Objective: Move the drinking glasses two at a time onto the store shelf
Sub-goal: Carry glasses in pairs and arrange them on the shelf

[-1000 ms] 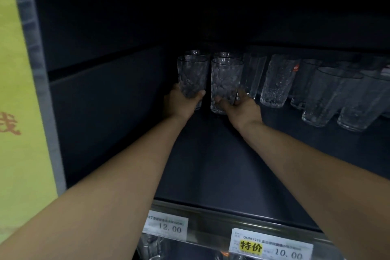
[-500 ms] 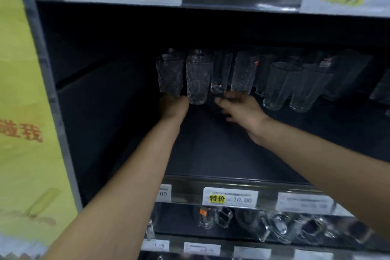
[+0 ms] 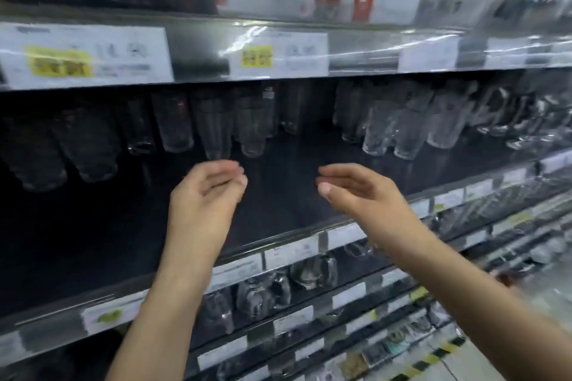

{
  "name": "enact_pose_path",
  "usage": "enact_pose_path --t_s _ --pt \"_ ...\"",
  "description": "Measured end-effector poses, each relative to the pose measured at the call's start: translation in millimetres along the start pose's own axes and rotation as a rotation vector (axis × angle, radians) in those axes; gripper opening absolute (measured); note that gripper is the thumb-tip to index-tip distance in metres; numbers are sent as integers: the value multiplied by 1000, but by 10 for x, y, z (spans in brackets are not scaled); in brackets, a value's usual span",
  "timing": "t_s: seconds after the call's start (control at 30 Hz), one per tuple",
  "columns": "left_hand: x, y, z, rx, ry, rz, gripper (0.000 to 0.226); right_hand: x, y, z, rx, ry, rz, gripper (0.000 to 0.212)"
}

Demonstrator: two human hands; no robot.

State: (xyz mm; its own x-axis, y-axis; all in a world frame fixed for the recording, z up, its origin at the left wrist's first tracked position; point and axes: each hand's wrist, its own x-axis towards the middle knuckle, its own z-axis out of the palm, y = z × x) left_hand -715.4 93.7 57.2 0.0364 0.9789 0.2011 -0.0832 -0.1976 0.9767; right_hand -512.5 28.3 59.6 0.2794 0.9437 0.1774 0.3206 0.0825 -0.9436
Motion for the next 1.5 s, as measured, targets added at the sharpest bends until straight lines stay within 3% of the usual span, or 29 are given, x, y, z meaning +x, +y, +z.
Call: enact_pose_path --t_s 0.33,0.7,0.9,1.17,1.4,1.5 --pt "-625 149 2282 -19 -295 30 12 -596 453 -2337 -13 303 3 19" --pt "-888 -155 4274 20 -273 -51 12 -434 1153 -4280 -43 320 58 17" --pt "-629 -322 5016 62 -258 -58 23 162 1456 -4797 -32 291 82 17" --pt "153 -768 5741 159 -197 -99 60 1351 1955 -5027 6 248 131 23" --pt "755 -973 6193 229 -46 65 51 2419 2332 -5040 -145 123 167 54" --pt "918 -1003 6283 299 -61 107 50 2812 2459 -5010 -146 74 173 61"
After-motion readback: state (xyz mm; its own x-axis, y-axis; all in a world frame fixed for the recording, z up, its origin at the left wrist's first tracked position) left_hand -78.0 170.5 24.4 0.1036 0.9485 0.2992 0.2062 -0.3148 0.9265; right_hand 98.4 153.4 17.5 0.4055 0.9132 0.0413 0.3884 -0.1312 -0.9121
